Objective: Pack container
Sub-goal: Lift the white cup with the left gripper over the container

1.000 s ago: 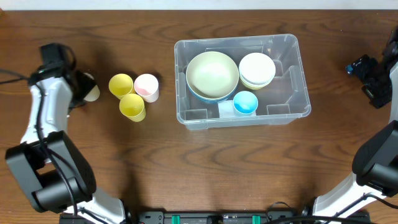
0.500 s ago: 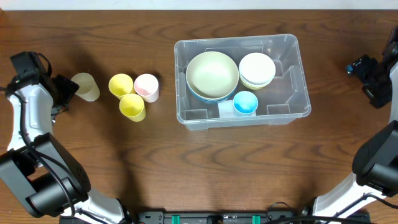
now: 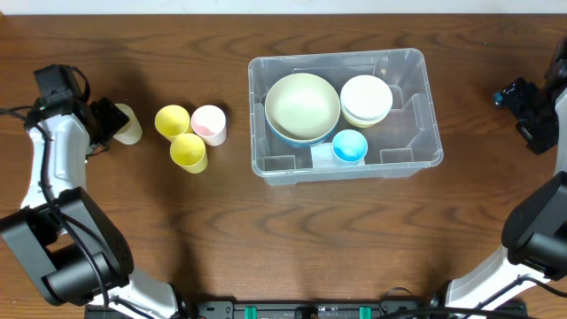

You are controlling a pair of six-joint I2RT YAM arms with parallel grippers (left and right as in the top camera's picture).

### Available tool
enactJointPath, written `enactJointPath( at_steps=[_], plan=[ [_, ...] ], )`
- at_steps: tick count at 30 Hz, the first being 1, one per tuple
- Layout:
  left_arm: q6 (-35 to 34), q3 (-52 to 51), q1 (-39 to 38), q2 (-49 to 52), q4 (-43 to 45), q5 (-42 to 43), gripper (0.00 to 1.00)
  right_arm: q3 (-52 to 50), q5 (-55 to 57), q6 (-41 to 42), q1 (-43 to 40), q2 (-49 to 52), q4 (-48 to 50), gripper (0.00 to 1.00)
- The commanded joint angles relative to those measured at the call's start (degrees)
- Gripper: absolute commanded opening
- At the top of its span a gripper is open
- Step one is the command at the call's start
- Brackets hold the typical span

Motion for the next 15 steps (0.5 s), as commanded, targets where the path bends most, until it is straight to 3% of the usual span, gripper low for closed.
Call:
enactJointPath(
  at_steps=[1, 13, 15],
  plan=[
    [0.7, -0.2, -0.3, 1.5, -0.1, -0.2, 0.96, -0.2, 0.2, 0.8, -0.5, -0.5, 0.0, 0.99],
    [-0.1, -0.2, -0.3, 5.9, 0.0, 0.0, 0.96, -0.2, 0.2, 0.8, -0.5, -0.5, 0.0, 0.99],
    [-0.1, -0.2, -0.3, 5.9, 0.2, 0.0, 0.89, -0.2, 0.2, 0.8, -0.5, -0.5, 0.0, 0.99]
  ],
)
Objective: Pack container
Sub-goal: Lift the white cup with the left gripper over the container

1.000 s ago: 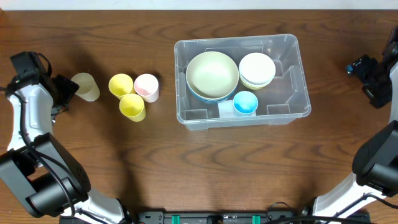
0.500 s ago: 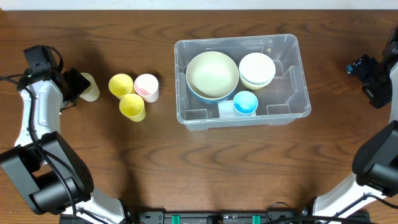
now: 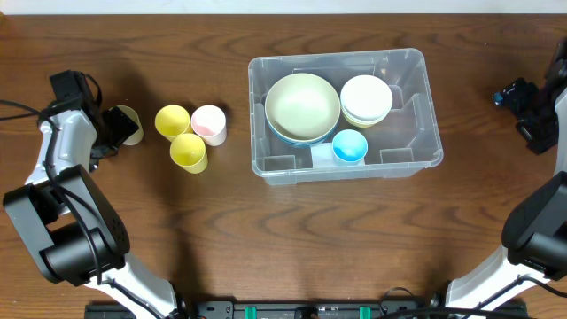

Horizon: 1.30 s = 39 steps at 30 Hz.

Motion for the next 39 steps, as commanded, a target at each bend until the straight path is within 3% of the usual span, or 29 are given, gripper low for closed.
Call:
enactJointPath(
  at_steps=[1, 7, 12, 22, 28, 31, 39],
  plan=[
    [0.2, -0.2, 0.0, -0.4, 0.3, -0.1, 0.83, -0.2, 0.2, 0.8, -0.5, -0.5, 0.0, 0.99],
    [0.2, 1.0, 0.1, -0.5, -0.2, -0.1, 0.29, -0.2, 0.2, 0.8, -0.5, -0.5, 0.0, 0.99],
    [0.2, 3.6, 0.1, -1.6, -2.0, -0.1, 0.06, -0.2, 0.2, 0.8, -0.5, -0.5, 0.0, 0.99],
    [-0.7, 4.3, -0.2, -14.8, -2.2, 0.6, 0.06, -0.2, 0.2, 0.8, -0.5, -0.5, 0.0, 0.99],
    [1.0, 4.3, -4.6, -26.6, -1.9, 16.3, 0.06, -0.2, 0.2, 0.8, -0.5, -0.5, 0.0, 0.99],
    [6.0, 4.3, -11.5, -31.4, -1.9, 22.3, 0.06, -0.2, 0.2, 0.8, -0.5, -0.5, 0.0, 0.99],
    [16.3, 4.3, -38.6, -33.3, -1.4, 21.4, 0.06, -0.2, 0.2, 0.8, -0.5, -0.5, 0.0, 0.99]
  ],
)
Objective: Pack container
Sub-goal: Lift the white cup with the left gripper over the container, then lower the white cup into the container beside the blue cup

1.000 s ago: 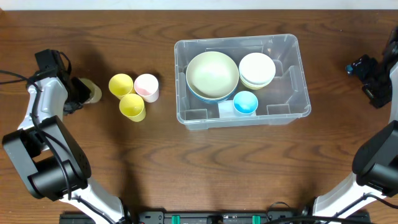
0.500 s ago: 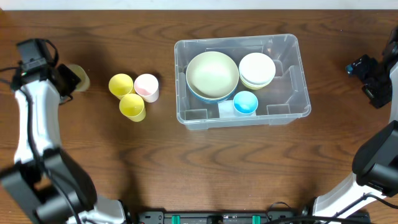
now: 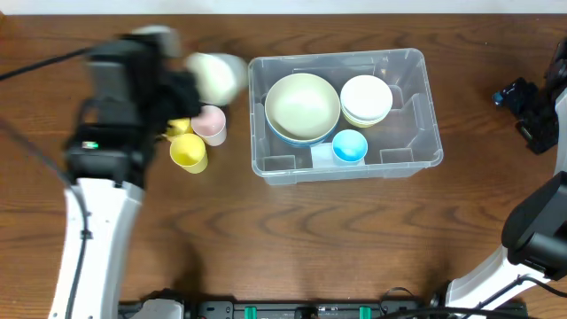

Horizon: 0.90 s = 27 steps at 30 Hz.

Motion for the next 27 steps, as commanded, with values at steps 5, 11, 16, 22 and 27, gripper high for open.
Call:
enactJointPath(
  at_steps=[5, 11, 16, 22, 27],
  plan=[
    [5.6, 0.9, -17.4, 5.7, 2.2, -2.5, 0.06, -0.2, 0.2, 0.8, -0.5, -0.5, 0.0, 0.99],
    [5.6, 0.9, -23.1, 11.1, 5.0, -4.0, 0.06, -0.2, 0.2, 0.8, -0.5, -0.5, 0.0, 0.99],
    [5.6, 0.9, -25.0, 14.6, 5.3, -4.0, 0.06, -0.2, 0.2, 0.8, -0.5, -0.5, 0.0, 0.99],
    [5.6, 0.9, -25.8, 18.1, 6.4, -4.0, 0.06, -0.2, 0.2, 0.8, -0.5, -0.5, 0.0, 0.99],
    [5.6, 0.9, -25.8, 21.0, 7.6, -4.0, 0.06, -0.2, 0.2, 0.8, -0.5, -0.5, 0.0, 0.99]
  ],
)
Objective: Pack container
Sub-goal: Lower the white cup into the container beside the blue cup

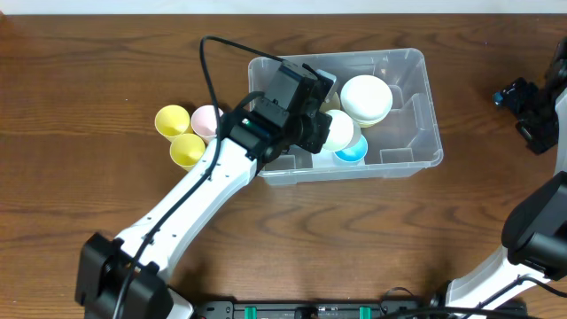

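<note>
My left arm reaches from the lower left over the clear plastic container (423,106). Its gripper (324,129) is shut on a pale yellow cup (339,130), held above the container's middle. Just below that cup a blue cup (353,152) stands inside the container. A stack of white bowls (367,97) sits at the container's back right. The arm hides most of the large bowl in the container's left half. On the table to the left stand two yellow cups (172,120) (186,151) and a pink cup (205,119). My right gripper (532,111) rests at the far right edge.
The left arm's links cross the table diagonally from the bottom left to the container. A black cable loops above the container's left rim. The right arm's dark body lies along the right edge of the table.
My left gripper, with the pale cup in it, has moved from left of the container's back left corner to over the container's middle. The right arm has not moved.
First my left gripper was at the far left of the table, around a pale yellow cup lying there. Later it held that cup raised near the container's left rim. Now the cup hangs over the container's inside, beside the blue cup.
</note>
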You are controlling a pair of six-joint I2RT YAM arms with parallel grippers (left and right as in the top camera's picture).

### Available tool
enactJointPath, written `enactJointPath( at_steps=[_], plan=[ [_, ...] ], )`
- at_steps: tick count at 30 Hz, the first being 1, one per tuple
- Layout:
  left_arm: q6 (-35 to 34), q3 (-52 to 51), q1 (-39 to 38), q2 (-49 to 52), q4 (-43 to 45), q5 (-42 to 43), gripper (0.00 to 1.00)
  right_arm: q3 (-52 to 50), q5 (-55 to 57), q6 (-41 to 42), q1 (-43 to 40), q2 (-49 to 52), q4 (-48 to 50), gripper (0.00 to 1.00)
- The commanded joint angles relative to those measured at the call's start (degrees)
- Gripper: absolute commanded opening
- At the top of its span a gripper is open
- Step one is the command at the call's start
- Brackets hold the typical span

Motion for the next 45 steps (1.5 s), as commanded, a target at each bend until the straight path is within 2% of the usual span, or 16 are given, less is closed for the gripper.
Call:
enactJointPath(
  at_steps=[1, 45],
  plan=[
    [1.0, 0.9, 0.0, 1.9, 0.5, -0.5, 0.06, -0.2, 0.2, 0.8, -0.5, -0.5, 0.0, 0.99],
    [1.0, 0.9, -2.2, 6.3, 2.9, -0.3, 0.07, -0.2, 0.2, 0.8, -0.5, -0.5, 0.0, 0.99]
  ],
)
